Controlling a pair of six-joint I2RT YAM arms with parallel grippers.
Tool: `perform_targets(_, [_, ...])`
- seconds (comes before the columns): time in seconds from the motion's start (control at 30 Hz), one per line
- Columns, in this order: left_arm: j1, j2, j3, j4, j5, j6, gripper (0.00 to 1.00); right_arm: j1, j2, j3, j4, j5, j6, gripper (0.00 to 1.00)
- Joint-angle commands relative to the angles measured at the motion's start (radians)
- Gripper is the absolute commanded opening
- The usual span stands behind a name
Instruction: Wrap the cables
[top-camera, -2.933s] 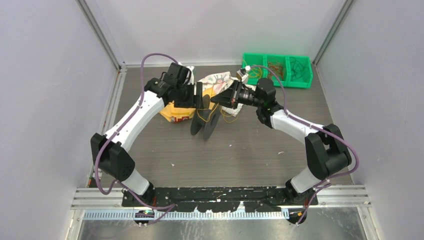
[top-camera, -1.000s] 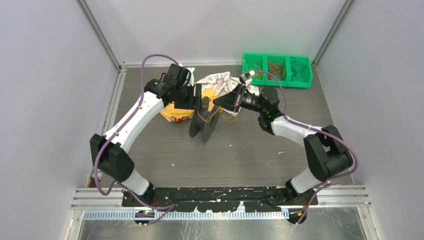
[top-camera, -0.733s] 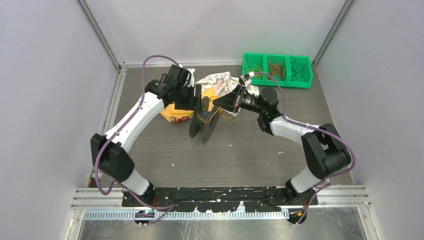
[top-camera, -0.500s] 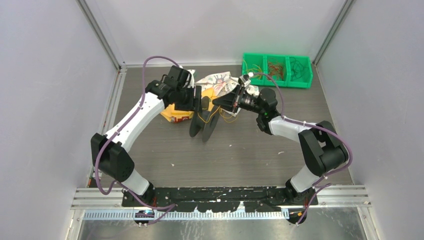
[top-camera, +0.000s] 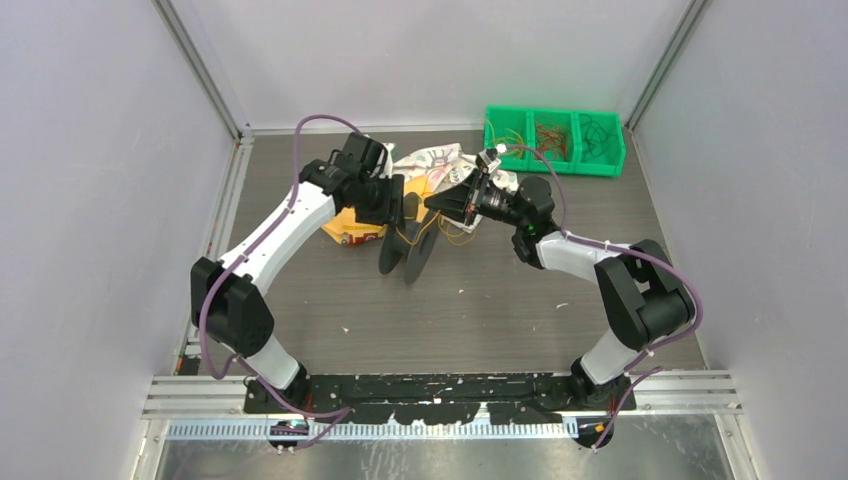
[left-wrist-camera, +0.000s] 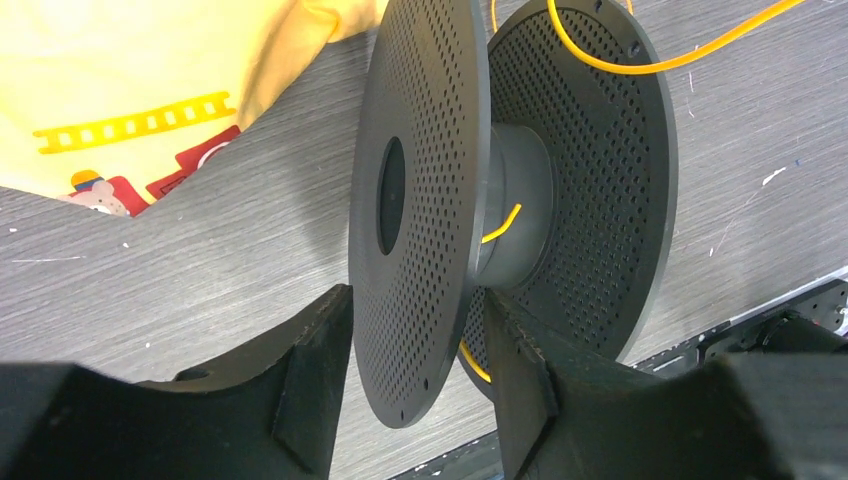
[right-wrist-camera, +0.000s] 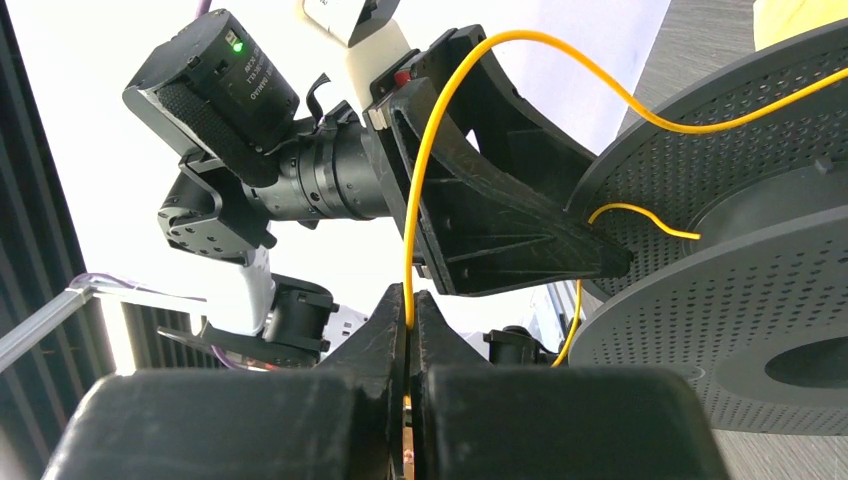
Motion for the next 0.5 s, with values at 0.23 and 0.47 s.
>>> perform_targets(0.23, [0.004, -0.012, 0.014, 0.049, -0.003, 0.003, 0.4, -0.003, 0.0, 0.035, 0.065, -0.004, 0.006, 0.01])
perform_targets(0.47, [0.004, 0.004, 0.012, 0.039, -0.004, 0.014, 0.28, -0.002, -0.001, 0.032, 0.068, -0.004, 0.007, 0.01])
